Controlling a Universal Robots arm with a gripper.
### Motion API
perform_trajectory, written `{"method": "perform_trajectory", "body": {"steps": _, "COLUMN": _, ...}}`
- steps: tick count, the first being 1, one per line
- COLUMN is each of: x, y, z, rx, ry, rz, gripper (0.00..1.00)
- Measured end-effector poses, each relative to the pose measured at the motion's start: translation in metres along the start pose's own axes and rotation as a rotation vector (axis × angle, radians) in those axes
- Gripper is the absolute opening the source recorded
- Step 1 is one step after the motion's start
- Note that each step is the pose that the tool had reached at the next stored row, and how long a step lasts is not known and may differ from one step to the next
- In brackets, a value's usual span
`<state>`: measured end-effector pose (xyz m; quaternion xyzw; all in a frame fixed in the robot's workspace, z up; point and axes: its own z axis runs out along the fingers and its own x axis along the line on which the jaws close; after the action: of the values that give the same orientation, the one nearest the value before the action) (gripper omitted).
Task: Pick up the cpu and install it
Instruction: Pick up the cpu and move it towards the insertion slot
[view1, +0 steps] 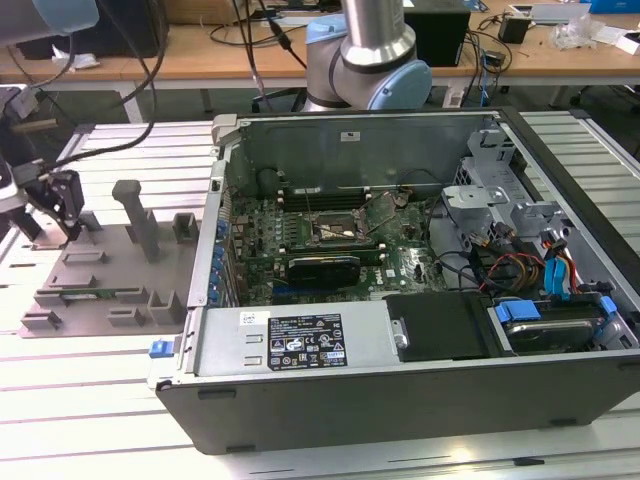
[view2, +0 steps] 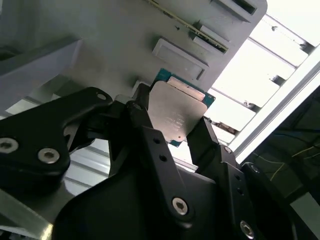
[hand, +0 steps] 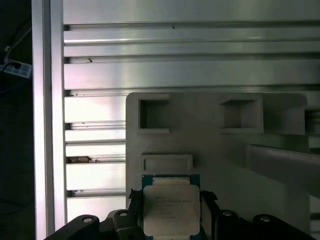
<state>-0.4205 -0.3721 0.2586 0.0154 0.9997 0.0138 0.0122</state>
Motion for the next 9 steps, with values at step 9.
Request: {"method": "perform_trajectory", "body": {"steps": 9, "x": -0.0008, "y": 0.0009, "z": -0.0253, "rx": 0.0000, "ry": 0.0000, "rz": 0.000, "gripper": 0.55}}
